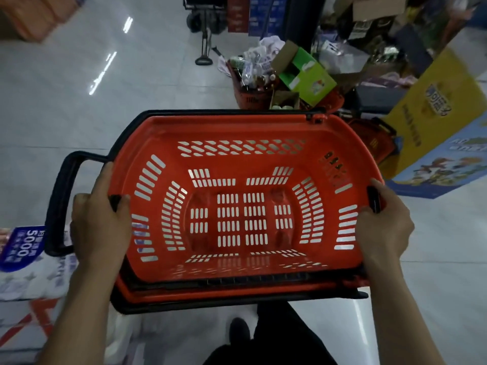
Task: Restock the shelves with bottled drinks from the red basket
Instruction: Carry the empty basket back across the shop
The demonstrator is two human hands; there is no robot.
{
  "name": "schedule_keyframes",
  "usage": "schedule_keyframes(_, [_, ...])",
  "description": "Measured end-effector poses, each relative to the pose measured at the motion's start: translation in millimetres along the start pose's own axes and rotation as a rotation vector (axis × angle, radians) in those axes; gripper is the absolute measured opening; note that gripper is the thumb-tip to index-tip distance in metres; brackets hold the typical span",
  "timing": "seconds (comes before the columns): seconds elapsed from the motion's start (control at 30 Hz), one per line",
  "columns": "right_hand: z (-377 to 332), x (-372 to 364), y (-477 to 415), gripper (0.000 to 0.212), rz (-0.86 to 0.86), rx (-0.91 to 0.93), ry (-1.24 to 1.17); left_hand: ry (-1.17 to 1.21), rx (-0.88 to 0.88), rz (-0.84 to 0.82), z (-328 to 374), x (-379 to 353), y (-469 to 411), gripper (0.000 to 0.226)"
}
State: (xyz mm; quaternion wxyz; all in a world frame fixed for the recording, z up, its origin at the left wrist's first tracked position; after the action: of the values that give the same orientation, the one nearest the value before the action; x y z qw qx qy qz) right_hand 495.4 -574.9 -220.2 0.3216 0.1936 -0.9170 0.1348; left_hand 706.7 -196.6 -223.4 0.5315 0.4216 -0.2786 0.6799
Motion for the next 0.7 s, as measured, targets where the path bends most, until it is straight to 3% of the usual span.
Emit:
schedule_keyframes(0.4, [-99,-185,-204,0.053,-0.181,0.078,-0.081,-0.016,0.155,0.128,100,-39,-172,0.06])
schedule_keyframes(0.7, [-216,-311,-291,0.055,-0.305,0.231,-0.095,0.033,0.303,0.265,107,-21,-277,0.06])
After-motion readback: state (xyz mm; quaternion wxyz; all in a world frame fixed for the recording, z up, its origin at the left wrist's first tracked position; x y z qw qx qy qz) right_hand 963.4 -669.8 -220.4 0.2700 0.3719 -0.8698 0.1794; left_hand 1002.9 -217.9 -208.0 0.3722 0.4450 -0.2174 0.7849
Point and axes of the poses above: each hand's wrist, its own y-axis away from the middle knuckle, its own x-axis out of the back of the hand, z = x × y, the point moved 6 cm from there along -y, towards the middle knuckle, and after that the axes turned 14 degrees about x, right-handed, at the moved point
